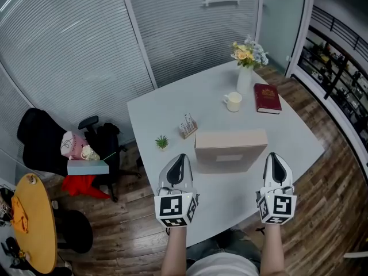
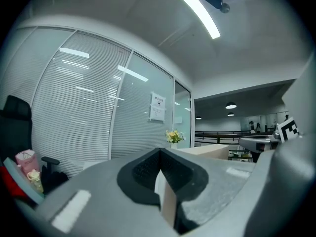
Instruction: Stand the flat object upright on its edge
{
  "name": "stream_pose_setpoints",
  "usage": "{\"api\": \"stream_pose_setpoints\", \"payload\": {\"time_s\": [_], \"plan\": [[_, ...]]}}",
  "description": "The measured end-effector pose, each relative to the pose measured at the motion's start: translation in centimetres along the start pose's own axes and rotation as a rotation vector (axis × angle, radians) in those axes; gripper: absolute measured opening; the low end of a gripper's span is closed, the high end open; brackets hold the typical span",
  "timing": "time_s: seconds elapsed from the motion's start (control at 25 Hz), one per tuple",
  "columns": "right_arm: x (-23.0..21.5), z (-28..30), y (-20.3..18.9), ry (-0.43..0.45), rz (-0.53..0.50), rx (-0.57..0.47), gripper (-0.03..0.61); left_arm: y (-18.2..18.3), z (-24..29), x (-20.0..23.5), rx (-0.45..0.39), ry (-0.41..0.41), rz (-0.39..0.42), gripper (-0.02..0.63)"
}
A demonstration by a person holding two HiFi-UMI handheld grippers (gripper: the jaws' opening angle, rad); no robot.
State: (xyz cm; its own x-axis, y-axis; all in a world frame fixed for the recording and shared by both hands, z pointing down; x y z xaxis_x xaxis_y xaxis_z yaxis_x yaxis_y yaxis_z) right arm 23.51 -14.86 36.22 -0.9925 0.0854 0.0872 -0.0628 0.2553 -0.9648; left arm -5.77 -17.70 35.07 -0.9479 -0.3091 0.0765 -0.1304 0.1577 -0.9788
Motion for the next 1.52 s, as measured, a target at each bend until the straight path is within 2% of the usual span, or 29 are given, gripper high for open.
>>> {"api": "stream_pose_setpoints", "payload": {"time_s": [1.52], "plan": [[-0.29,0.17,-0.32,-0.005,0.011,0.014,0.023,-0.32,0.45,-0.48,0.033,-0.024,0.015,0.003]]}}
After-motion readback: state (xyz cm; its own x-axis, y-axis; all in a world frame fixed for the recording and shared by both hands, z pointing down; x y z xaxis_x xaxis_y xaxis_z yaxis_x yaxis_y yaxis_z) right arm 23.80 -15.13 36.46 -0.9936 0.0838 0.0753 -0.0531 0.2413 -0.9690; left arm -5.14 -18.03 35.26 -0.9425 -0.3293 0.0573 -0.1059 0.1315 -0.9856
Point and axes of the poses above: the fingertips, and each gripper's own axes: z forward along the fingers, x to its left, y out of its top, the point moved 7 cm from there along -z, backward along the fingers, and after that the axes turned 14 degrees about -x, right-handed, at the moved point
